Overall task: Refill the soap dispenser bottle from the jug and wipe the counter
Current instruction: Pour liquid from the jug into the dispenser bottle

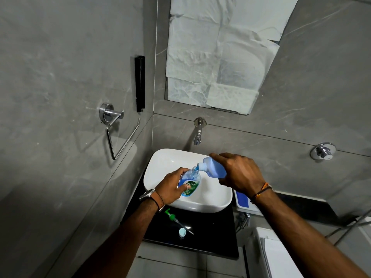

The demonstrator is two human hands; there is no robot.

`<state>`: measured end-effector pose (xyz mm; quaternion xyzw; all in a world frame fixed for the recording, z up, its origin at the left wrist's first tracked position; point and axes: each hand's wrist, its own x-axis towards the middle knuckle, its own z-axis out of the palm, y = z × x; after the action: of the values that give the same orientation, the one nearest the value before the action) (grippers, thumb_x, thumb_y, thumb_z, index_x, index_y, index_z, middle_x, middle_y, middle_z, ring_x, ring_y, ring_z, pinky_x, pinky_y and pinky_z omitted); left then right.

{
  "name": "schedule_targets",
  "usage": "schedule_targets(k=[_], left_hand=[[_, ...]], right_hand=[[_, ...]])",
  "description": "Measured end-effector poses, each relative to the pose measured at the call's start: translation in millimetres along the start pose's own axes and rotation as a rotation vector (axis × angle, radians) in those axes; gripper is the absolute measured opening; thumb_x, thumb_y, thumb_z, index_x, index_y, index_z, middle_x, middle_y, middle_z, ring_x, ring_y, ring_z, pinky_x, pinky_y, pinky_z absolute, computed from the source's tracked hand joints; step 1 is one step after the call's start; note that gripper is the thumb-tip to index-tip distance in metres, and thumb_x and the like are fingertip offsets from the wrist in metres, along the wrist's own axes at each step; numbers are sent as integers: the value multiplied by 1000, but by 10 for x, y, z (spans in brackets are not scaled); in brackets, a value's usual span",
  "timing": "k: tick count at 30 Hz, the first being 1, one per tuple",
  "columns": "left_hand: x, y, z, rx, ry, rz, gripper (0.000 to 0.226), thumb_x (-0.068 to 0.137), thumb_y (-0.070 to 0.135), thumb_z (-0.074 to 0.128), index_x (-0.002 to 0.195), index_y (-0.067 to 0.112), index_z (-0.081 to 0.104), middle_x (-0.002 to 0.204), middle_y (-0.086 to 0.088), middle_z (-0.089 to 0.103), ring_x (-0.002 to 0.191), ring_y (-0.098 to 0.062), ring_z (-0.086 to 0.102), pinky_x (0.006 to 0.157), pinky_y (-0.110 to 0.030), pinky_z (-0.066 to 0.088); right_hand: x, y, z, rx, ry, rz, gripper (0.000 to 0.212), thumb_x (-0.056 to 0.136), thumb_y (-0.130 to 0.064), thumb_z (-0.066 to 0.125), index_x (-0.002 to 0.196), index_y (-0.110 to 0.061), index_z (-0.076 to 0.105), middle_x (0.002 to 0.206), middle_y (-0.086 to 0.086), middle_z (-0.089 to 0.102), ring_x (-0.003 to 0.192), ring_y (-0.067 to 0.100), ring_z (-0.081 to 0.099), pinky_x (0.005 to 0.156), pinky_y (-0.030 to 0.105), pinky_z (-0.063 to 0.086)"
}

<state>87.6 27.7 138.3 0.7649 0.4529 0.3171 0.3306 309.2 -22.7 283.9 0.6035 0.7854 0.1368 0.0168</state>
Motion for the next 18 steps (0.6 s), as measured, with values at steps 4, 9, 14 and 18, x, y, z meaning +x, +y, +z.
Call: schedule_targets(k=[4,9,14,18], left_hand=[[23,-31,6,-15,2,-1,48,88,24,70,129,23,46,127,0,64,110,-14,63,90,-26,57],[48,-62,22,-26,4,6,48,87,24,71,129,23,47,126,0,64,109,-14,63,91,-27,57],[73,-81,30,-28,3,4,46,88,27,70,127,24,46,124,1,64,107,-13,64,88,-25,58],[91,-91,40,-27,13,8,46,87,27,71,126,25,47,121,3,65,103,-9,63,80,-8,51]], right_hand=[[22,2,5,-18,1,1,84,67,-38,75,145,-43,44,130,-12,66,95,28,70,68,32,53],[42,13,17,-19,0,-4,82,68,-38,74,145,-42,45,129,-12,67,94,28,71,68,32,53],[61,20,21,-25,0,-7,82,68,-37,74,144,-41,47,126,-11,69,91,28,71,65,30,50],[80,47,38,-23,6,-10,83,66,-37,77,144,-40,49,126,-11,69,91,27,71,66,31,51]])
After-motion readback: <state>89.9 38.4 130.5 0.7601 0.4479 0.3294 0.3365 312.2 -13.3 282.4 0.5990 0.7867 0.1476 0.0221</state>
